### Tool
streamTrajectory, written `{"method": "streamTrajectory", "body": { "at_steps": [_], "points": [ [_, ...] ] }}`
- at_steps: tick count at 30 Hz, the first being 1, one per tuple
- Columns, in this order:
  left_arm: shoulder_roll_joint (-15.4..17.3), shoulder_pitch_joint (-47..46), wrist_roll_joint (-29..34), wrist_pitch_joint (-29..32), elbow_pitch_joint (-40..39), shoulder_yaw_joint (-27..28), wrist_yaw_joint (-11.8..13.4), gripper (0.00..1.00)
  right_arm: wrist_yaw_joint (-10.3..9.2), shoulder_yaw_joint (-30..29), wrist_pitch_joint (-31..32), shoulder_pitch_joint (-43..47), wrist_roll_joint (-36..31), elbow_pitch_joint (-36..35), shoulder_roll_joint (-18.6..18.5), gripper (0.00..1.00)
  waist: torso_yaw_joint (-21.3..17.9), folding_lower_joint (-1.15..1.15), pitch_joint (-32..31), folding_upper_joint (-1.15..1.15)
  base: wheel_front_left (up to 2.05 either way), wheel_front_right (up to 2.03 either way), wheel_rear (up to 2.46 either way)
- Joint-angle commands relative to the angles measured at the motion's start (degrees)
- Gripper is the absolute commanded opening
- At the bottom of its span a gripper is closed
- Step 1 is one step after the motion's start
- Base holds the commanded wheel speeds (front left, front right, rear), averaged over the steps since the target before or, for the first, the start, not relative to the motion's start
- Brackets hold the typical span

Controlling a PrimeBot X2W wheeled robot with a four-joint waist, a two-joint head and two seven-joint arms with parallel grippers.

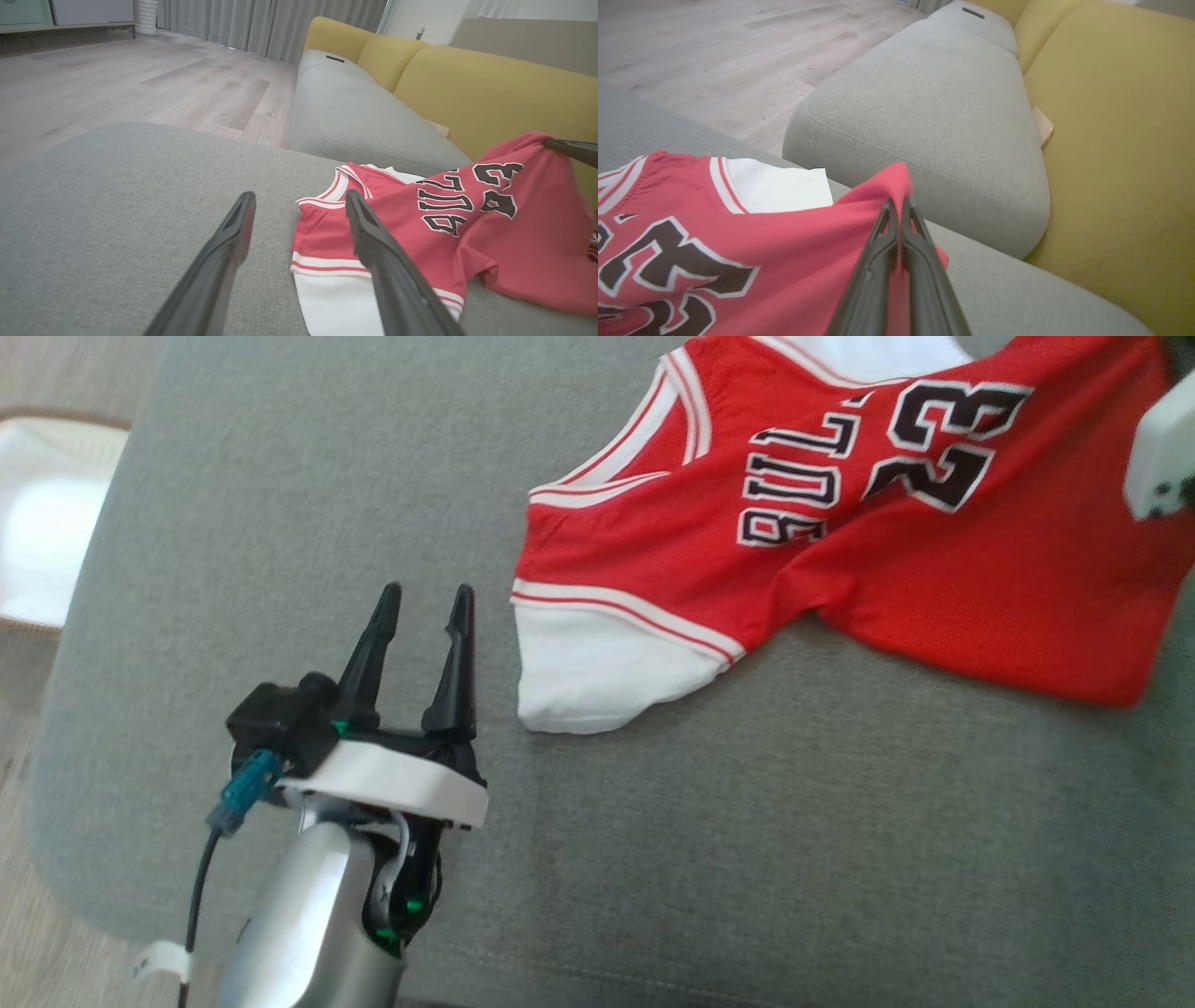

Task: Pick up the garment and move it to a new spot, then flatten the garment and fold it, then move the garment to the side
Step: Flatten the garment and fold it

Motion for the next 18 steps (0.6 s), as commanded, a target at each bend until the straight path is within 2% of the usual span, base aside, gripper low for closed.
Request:
{"method": "streamTrajectory", "body": {
  "at_steps": [1, 7, 8, 9, 18],
  "points": [
    [0.65, -2.52, -0.65, -0.45, -2.22, 0.99, 0.11, 1.00, -0.05, 2.78, -0.82, -3.58, -0.90, -0.66, -1.89, 0.00, 1.51, 0.00, 1.53, 0.00, 0.00, 0.00, 0.00],
    [0.65, -4.41, -1.88, -0.45, -2.41, -1.23, 0.23, 1.00, -0.05, 8.03, -4.90, -10.90, -3.78, 6.63, -5.69, 0.02, 4.18, 0.00, 3.99, 0.00, 0.00, 0.00, 0.00],
    [0.65, -4.61, -1.96, -0.45, -2.40, -1.42, 0.28, 1.00, -0.05, 7.79, -5.34, -11.68, -4.30, 7.97, -5.63, 0.91, 4.32, 0.00, 4.14, 0.00, 0.00, 0.00, 0.00],
    [0.65, -4.75, -2.02, -0.45, -2.37, -1.54, 0.34, 1.00, -0.05, 7.40, -5.56, -12.26, -4.53, 9.42, -5.29, 1.00, 4.40, 0.00, 4.22, 0.00, 0.00, 0.00, 0.00],
    [0.65, -4.51, -1.22, -0.45, -2.21, -0.10, 0.64, 1.00, -0.05, 4.60, -13.62, -12.50, -6.04, 15.85, -1.31, 1.00, 2.10, 0.00, 2.15, 0.00, 0.00, 0.00, 0.00]
  ]
}}
